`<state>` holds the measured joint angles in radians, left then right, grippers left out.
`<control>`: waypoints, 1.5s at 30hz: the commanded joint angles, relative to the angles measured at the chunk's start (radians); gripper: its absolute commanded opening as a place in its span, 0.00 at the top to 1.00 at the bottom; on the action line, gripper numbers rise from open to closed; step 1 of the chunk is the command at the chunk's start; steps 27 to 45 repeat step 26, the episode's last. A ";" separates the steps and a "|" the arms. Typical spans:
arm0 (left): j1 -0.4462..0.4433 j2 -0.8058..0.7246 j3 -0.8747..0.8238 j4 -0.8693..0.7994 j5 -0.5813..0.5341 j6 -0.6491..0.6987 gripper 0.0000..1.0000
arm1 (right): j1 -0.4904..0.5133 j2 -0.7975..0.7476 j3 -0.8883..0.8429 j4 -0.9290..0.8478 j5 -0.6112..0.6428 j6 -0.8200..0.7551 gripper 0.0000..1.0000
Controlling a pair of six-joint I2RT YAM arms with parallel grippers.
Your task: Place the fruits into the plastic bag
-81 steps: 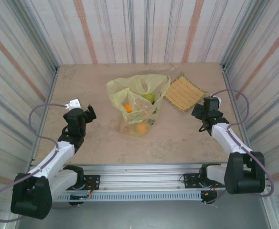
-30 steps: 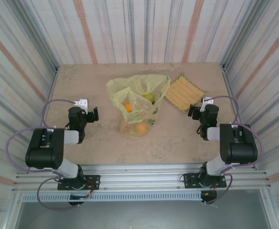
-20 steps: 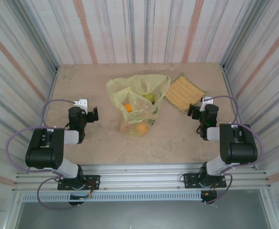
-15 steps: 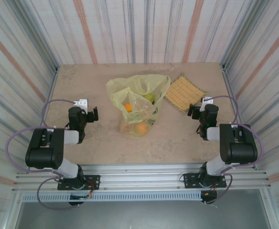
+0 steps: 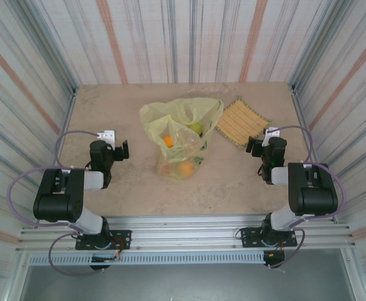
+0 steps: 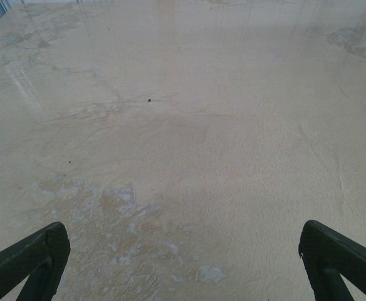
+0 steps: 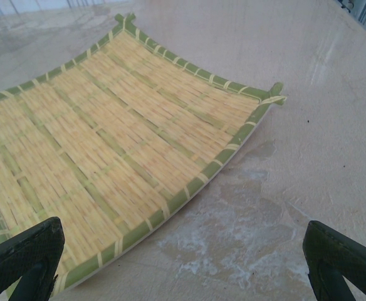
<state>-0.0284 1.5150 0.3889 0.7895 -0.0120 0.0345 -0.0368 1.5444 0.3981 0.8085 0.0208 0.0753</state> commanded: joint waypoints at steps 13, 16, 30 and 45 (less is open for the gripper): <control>-0.006 -0.006 0.015 0.011 -0.021 0.026 0.01 | 0.003 -0.001 -0.001 0.020 -0.012 0.008 0.01; -0.005 -0.007 0.015 0.010 -0.020 0.026 0.01 | 0.001 -0.001 -0.001 0.018 -0.016 0.008 0.01; 0.000 -0.006 0.019 0.002 0.034 0.042 0.01 | -0.001 -0.001 -0.001 0.019 -0.019 0.010 0.01; 0.000 -0.006 0.019 0.002 0.034 0.042 0.01 | -0.001 -0.001 -0.001 0.019 -0.019 0.010 0.01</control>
